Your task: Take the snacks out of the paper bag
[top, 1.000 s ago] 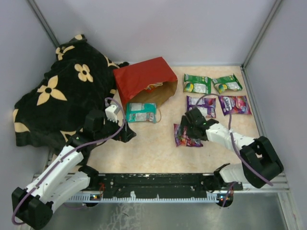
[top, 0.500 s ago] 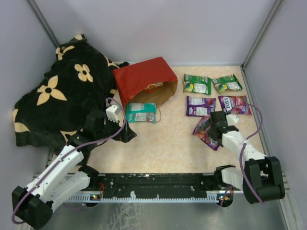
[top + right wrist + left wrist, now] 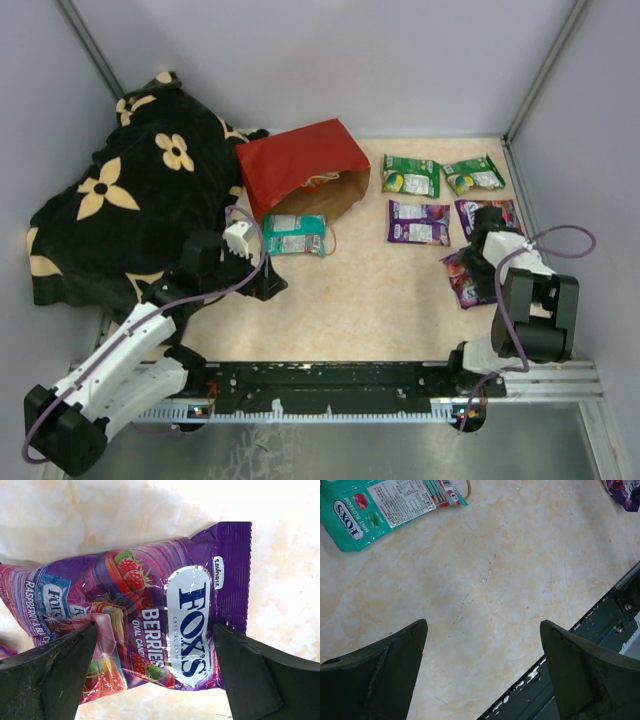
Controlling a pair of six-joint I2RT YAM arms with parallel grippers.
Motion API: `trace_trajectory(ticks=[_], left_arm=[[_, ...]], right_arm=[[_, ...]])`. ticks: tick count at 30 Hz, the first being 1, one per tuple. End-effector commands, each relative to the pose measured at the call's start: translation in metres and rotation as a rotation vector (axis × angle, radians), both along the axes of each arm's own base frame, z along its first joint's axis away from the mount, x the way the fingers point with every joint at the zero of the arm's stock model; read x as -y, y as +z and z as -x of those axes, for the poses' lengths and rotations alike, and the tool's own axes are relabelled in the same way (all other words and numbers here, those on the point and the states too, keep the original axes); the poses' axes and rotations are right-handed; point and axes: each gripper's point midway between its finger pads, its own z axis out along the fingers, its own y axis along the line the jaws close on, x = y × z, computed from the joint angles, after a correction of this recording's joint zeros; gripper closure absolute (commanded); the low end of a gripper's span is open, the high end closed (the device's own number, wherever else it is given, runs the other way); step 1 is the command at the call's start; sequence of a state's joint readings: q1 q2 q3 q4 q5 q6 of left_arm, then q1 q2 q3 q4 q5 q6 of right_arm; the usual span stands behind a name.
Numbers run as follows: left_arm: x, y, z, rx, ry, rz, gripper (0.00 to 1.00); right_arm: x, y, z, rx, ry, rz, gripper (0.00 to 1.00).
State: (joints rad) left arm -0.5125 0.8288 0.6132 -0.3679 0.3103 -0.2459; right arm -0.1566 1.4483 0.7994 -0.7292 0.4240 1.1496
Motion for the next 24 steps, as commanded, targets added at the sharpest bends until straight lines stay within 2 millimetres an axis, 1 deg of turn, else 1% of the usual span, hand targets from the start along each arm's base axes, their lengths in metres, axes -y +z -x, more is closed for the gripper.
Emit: trace_trajectory(ticks=[1, 4, 6, 9, 12, 14, 18, 24], left_arm=[[0.003, 0.000, 0.001, 0.000, -0.012, -0.002, 0.00], [0.003, -0.001, 0.001, -0.004, -0.011, -0.006, 0.00], [0.003, -0.002, 0.001, -0.007, -0.012, -0.008, 0.00], [0.003, -0.005, 0.001, -0.014, -0.012, -0.013, 0.00], [0.003, -0.006, 0.000, -0.021, -0.011, -0.018, 0.00], [0.004, -0.008, 0.001, -0.028, -0.012, -0.021, 0.00], [0.004, -0.011, 0.001, -0.040, -0.014, -0.027, 0.00], [0.004, -0.013, 0.001, -0.049, -0.013, -0.034, 0.00]], right_arm=[[0.013, -0.015, 0.022, -0.065, -0.126, -0.009, 0.01], [0.030, -0.008, 0.017, -0.025, -0.183, 0.021, 0.01], [0.042, -0.008, 0.016, -0.025, -0.221, 0.013, 0.01], [0.065, -0.010, 0.017, -0.037, -0.274, 0.000, 0.01], [0.092, -0.010, 0.023, -0.061, -0.332, 0.028, 0.01], [0.104, -0.008, 0.024, -0.058, -0.362, 0.035, 0.01], [0.118, -0.003, 0.018, -0.022, -0.396, 0.058, 0.01], [0.122, 0.002, 0.014, -0.031, -0.405, 0.058, 0.01]])
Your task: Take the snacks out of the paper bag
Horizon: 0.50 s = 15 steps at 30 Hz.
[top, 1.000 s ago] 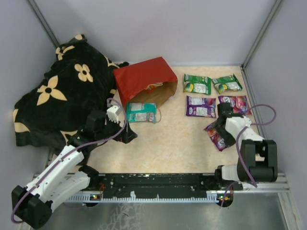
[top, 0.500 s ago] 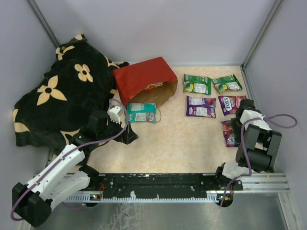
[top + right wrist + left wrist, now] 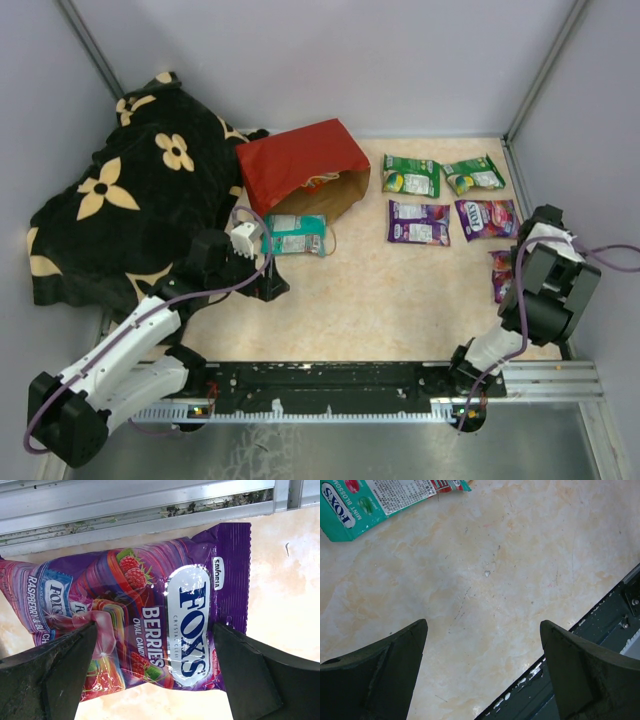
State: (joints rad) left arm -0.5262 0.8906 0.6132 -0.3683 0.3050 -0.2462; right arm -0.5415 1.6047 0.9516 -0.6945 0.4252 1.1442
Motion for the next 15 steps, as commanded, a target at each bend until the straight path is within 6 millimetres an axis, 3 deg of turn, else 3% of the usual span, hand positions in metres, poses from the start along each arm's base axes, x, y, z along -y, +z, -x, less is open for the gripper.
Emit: trace_trajectory(ticks=[1, 5, 10, 13, 15], left_arm=[[0.002, 0.002, 0.000, 0.003, -0.004, -0.001, 0.00], [0.001, 0.001, 0.000, 0.000, -0.001, -0.004, 0.00], [0.002, 0.000, 0.000, -0.004, -0.003, -0.005, 0.00], [0.002, 0.000, 0.001, -0.007, -0.005, -0.006, 0.00], [0.002, 0.000, 0.001, -0.008, -0.004, -0.008, 0.00]], right_arm=[[0.012, 0.002, 0.010, -0.066, -0.026, 0.033, 0.01], [0.013, 0.021, 0.010, -0.057, -0.031, 0.046, 0.01], [0.021, 0.079, 0.009, -0.014, -0.035, 0.115, 0.01], [0.012, 0.116, -0.016, 0.094, 0.124, 0.076, 0.01], [-0.008, 0.131, -0.038, 0.192, 0.293, -0.005, 0.01]])
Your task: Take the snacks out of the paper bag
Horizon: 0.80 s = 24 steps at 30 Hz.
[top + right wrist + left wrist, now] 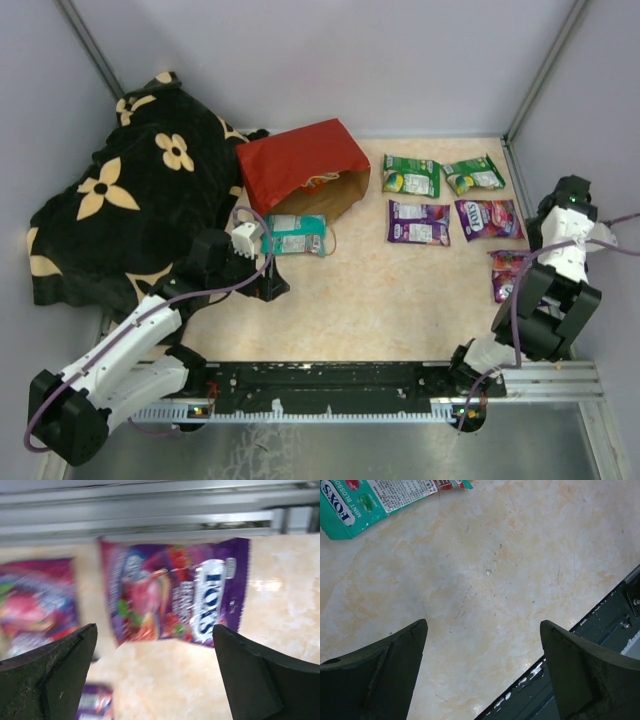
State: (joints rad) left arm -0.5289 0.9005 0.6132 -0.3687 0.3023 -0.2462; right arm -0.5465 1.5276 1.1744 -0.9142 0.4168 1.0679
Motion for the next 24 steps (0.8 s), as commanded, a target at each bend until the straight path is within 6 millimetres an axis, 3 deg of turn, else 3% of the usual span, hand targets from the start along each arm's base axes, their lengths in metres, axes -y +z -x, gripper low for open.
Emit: trace_trajectory(ticks=[1, 3, 6, 10, 15, 18, 20, 24], left_arm=[[0.001, 0.003, 0.000, 0.001, -0.002, 0.000, 0.00], [0.001, 0.002, 0.000, -0.002, -0.001, -0.002, 0.00], [0.000, 0.002, 0.000, -0.001, 0.003, -0.004, 0.00], [0.001, 0.002, 0.000, -0.004, 0.003, -0.005, 0.00], [0.000, 0.001, 0.000, -0.006, 0.006, -0.010, 0.00], [-0.001, 0.001, -0.001, -0.002, 0.014, -0.014, 0.00], [-0.002, 0.002, -0.002, 0.003, 0.018, -0.016, 0.00], [-0.004, 0.003, -0.003, 0.010, 0.029, -0.020, 0.00]], right_arm=[[-0.036, 0.060, -0.041, 0.236, 0.347, -0.088, 0.01], [-0.079, 0.083, -0.089, 0.528, 0.663, -0.127, 0.01], [-0.133, 0.123, -0.109, 0.710, 0.918, -0.051, 0.01], [-0.204, 0.173, -0.115, 0.825, 1.226, 0.080, 0.01], [-0.288, 0.204, -0.104, 0.924, 1.540, 0.220, 0.01], [-0.338, 0.200, -0.086, 1.138, 1.750, 0.270, 0.01], [-0.350, 0.193, -0.081, 1.200, 1.733, 0.224, 0.01], [-0.373, 0.148, -0.090, 1.070, 1.737, 0.013, 0.01]])
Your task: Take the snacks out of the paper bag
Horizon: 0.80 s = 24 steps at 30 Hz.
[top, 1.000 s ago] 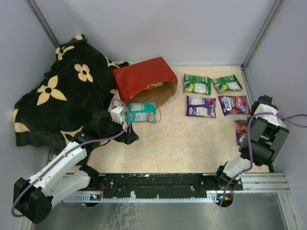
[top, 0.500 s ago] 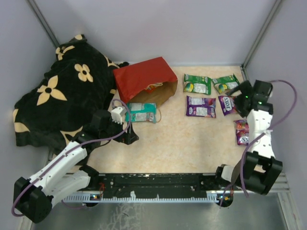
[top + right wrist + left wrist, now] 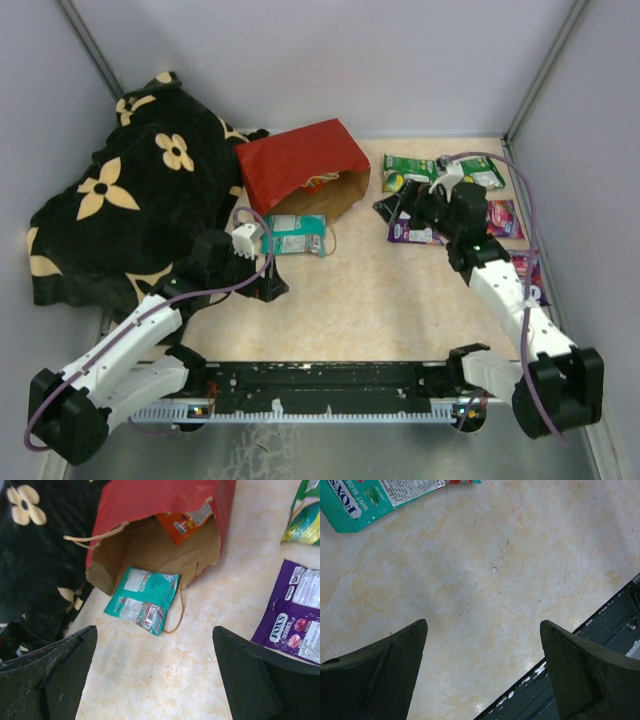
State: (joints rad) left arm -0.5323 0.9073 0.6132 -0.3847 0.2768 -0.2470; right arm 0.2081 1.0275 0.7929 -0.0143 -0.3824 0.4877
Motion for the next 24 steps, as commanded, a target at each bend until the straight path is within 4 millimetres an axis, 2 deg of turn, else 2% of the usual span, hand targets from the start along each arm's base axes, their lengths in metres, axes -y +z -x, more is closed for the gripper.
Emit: trace_trajectory(ticks=[1, 8, 11, 12, 14, 15, 17, 20, 24], left_arm=[[0.000, 0.008, -0.003, 0.024, 0.013, 0.004, 0.00], [-0.002, 0.009, -0.004, 0.028, 0.024, -0.001, 0.00], [-0.002, 0.009, -0.004, 0.031, 0.025, -0.001, 0.00], [-0.002, 0.009, -0.004, 0.031, 0.024, -0.002, 0.00], [-0.002, 0.010, -0.004, 0.033, 0.023, 0.000, 0.00], [-0.002, 0.010, -0.004, 0.033, 0.024, 0.000, 0.00], [-0.002, 0.010, -0.004, 0.035, 0.023, 0.000, 0.00], [-0.002, 0.011, -0.004, 0.039, 0.023, 0.002, 0.00], [-0.002, 0.012, -0.004, 0.042, 0.022, 0.004, 0.00]], right_arm=[[-0.032, -0.005, -0.017, -0.024, 0.059, -0.044, 0.01], [-0.101, -0.046, -0.017, -0.130, 0.097, -0.203, 0.01], [-0.127, -0.073, -0.023, -0.223, 0.113, -0.236, 0.01], [-0.136, -0.088, -0.026, -0.267, 0.116, -0.247, 0.01], [-0.143, -0.104, -0.033, -0.319, 0.093, -0.284, 0.02], [-0.146, -0.122, -0.039, -0.351, 0.077, -0.296, 0.05], [-0.149, -0.144, -0.049, -0.386, 0.047, -0.312, 0.12], [-0.161, -0.162, -0.061, -0.406, 0.055, -0.356, 0.32], [-0.172, -0.184, -0.071, -0.444, 0.059, -0.407, 0.45]])
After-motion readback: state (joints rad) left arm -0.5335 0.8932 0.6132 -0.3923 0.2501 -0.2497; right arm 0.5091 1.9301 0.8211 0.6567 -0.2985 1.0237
